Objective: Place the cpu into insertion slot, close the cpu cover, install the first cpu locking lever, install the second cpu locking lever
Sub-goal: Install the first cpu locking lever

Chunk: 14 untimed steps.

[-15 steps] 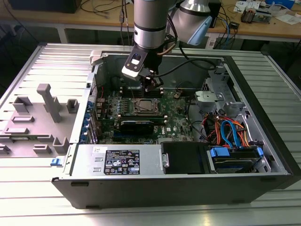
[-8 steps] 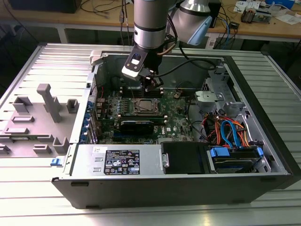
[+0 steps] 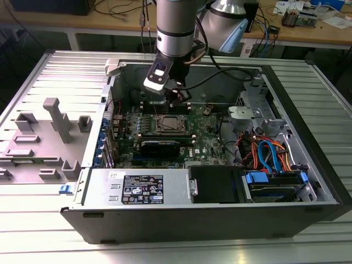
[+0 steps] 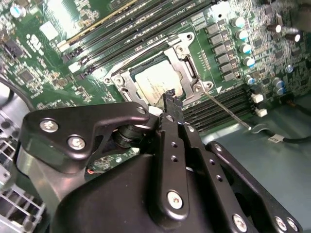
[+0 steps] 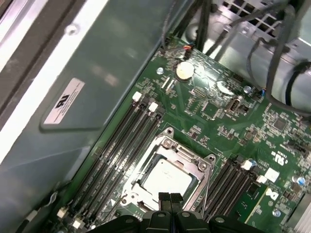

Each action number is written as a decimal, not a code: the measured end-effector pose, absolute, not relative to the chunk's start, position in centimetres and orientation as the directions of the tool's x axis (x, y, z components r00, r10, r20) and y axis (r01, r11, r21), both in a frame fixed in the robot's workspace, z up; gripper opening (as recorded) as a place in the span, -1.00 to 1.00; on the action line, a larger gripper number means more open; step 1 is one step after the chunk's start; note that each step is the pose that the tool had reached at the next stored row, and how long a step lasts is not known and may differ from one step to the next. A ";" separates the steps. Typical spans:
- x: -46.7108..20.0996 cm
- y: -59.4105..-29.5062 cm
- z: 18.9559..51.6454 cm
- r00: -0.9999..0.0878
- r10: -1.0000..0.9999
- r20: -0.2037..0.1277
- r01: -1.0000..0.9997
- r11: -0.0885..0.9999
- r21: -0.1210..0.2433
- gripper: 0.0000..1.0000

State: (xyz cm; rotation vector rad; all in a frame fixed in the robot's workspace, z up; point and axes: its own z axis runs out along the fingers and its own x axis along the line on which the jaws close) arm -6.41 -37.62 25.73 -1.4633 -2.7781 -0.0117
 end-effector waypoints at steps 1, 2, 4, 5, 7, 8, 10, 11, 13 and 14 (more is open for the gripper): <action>-6.4 -37.6 25.7 -0.578 0.816 0.005 0.816 0.578 0.006 -0.79; -6.6 -37.6 25.7 -0.584 0.812 0.004 0.812 0.584 0.005 -0.79; -7.0 -37.6 26.1 -0.593 0.805 0.004 0.805 0.593 0.005 -0.79; -7.0 -37.6 26.2 -0.596 0.803 0.004 0.803 0.596 0.005 -0.79; -7.2 -37.6 26.2 -0.603 0.798 0.004 0.798 0.603 0.005 -0.79; -7.2 -37.6 26.2 -0.613 0.790 0.003 0.790 0.613 0.005 -0.79; -7.2 -37.6 26.2 -0.653 0.757 0.003 0.757 0.653 0.005 -0.79; -7.2 -37.6 26.2 -0.666 0.746 0.003 0.746 0.666 0.005 -0.79; -7.2 -37.6 26.1 -0.700 0.715 0.003 0.715 0.700 0.004 -0.79; -7.2 -37.6 26.1 -0.716 0.698 0.003 0.698 0.716 0.004 -0.79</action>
